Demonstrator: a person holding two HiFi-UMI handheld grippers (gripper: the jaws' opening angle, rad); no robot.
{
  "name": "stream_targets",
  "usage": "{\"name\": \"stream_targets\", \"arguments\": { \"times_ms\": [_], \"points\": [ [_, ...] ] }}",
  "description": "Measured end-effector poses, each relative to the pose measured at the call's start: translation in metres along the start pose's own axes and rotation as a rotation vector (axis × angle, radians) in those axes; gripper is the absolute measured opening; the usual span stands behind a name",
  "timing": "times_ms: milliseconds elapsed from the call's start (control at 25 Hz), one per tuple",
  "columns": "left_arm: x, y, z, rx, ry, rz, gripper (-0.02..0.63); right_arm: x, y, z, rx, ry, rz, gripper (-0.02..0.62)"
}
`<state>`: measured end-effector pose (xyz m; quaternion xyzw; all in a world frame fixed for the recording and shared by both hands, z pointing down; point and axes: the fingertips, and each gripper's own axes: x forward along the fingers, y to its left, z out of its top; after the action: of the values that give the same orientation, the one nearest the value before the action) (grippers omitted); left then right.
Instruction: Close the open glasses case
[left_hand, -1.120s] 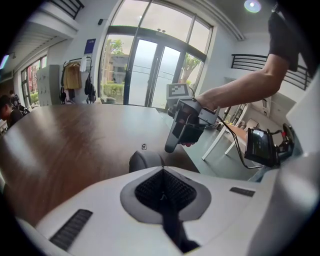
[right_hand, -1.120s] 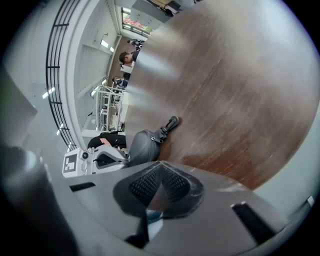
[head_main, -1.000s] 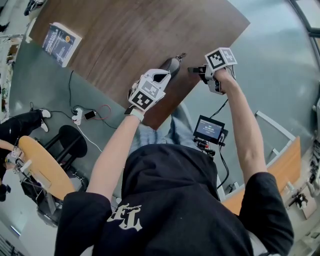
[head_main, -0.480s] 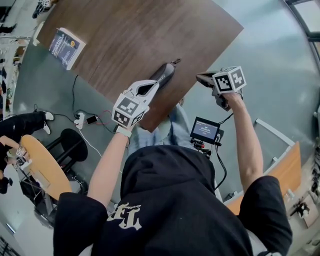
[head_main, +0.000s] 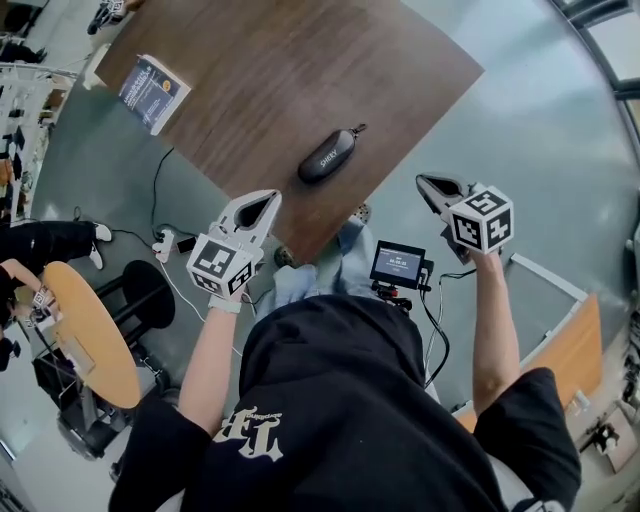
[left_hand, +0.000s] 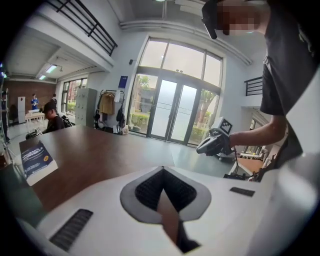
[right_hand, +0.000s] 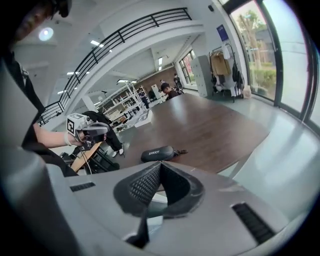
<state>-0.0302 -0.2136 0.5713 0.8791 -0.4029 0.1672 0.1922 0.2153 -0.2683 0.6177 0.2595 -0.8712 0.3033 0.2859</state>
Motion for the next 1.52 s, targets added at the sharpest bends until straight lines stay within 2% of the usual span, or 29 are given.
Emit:
{"name": "stream_targets", "arguments": {
  "times_ms": [160,320,640,880,1200,1520],
  "points": [
    [-0.043,0.007,0.003,0.010,-0.033,0.038,0.006,-0.021,0.043,0.003,-0.038,-0.055,-0.045,-0.015],
    [-0.115,0.004,-0.020,0.035,-0.081,0.050,0.006,-0.028,0.127,-0.017,-0.081,-0.084,-0.093,-0.015],
    [-0.234,-0.018,-0.058,0.101,-0.173,0.012,0.006,-0.036,0.284,-0.056,-0.116,-0.194,-0.159,-0.015],
    [-0.302,-0.040,-0.082,0.098,-0.232,-0.013,0.006,-0.043,0.367,-0.087,-0.147,-0.232,-0.219,-0.015],
    [-0.344,-0.084,-0.085,0.080,-0.303,-0.081,0.006,-0.070,0.426,-0.122,-0.193,-0.263,-0.298,-0.014],
    [-0.355,-0.134,-0.074,0.091,-0.329,-0.126,0.006,-0.106,0.450,-0.139,-0.212,-0.322,-0.329,-0.015]
  ]
}}
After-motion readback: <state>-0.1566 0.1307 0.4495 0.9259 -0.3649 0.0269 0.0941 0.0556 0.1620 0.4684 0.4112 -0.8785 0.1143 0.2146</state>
